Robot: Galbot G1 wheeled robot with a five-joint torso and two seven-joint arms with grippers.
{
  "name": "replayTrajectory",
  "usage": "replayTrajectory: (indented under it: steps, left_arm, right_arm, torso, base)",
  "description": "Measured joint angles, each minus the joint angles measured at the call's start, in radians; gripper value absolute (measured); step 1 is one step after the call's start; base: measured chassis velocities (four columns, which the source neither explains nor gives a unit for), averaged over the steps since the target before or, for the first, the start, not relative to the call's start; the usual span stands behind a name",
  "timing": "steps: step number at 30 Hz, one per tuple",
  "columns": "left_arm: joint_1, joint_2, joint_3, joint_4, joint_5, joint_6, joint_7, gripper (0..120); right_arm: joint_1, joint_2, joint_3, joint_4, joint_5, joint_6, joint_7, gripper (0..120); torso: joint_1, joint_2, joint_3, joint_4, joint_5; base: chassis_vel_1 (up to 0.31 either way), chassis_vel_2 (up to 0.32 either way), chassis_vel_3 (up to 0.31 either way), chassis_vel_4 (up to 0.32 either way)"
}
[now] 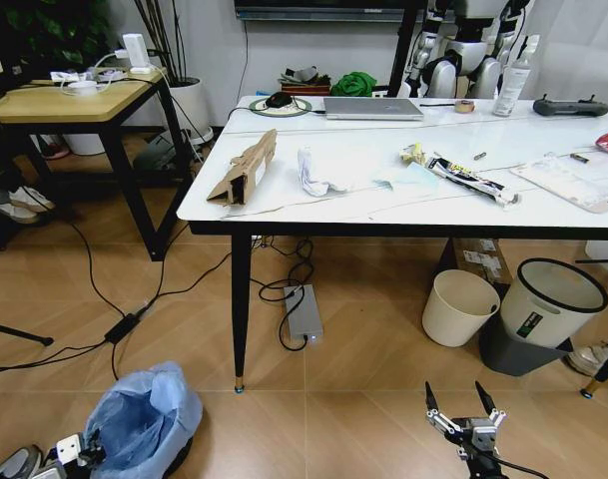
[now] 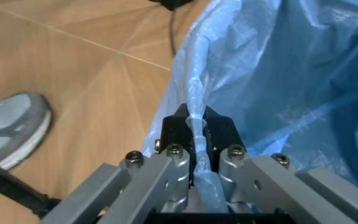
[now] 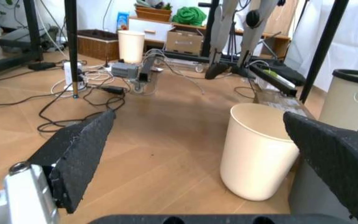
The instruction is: Pick up the trash bin and place the trash from the table into it.
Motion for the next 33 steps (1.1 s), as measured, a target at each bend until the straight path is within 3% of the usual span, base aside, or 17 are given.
replayTrajectory:
  steps: [5,10,11,17,24,33]
  left_arm:
    - [0.072,-0.008,0.026,-0.088,-0.004,-0.016,0.068,0]
    - [0.266,-0.017,0.081,-0.294,0.017,-0.116,0.178,0]
    - [0.266,-0.017,0.081,-0.294,0.017,-0.116,0.178,0]
    - [0.404,-0.005,0.128,-0.528,0.050,-0.164,0.154,0]
    - [0.448,-0.011,0.184,-0.647,0.044,-0.177,0.132,0]
    - [0.462,-0.015,0.221,-0.709,0.026,-0.182,0.118,0]
  right_arm:
    - [-0.001,0.000,0.001,0.002,0.000,0.000,0.000,100]
    - [0.000,0.000,0.000,0.009,0.000,-0.007,0.000,100]
    - [0.000,0.000,0.000,0.009,0.000,-0.007,0.000,100]
    - [0.000,0.000,-0.003,0.021,-0.002,-0.019,0.000,100]
    - [-0.002,0.000,0.001,0.029,-0.002,-0.022,0.000,100]
    - [-0.010,0.000,0.004,0.044,-0.002,-0.025,0.001,100]
  torso:
    - [0.000,0.000,0.000,-0.0001,-0.0011]
    - [0.000,0.000,0.000,0.0000,-0.0007]
    - [0.000,0.000,0.000,0.0000,-0.0007]
    - [0.000,0.000,0.000,0.0000,0.0004]
    - [0.000,0.000,0.000,0.0001,-0.0001]
    - [0.000,0.000,0.000,0.0000,-0.0001]
  base:
    - [0.000,0.000,0.000,0.000]
    - [0.000,0.000,0.000,0.000]
    - [0.000,0.000,0.000,0.000]
    - [0.000,0.000,0.000,0.000]
    - [0.000,0.000,0.000,0.000]
    - [0.000,0.000,0.000,0.000]
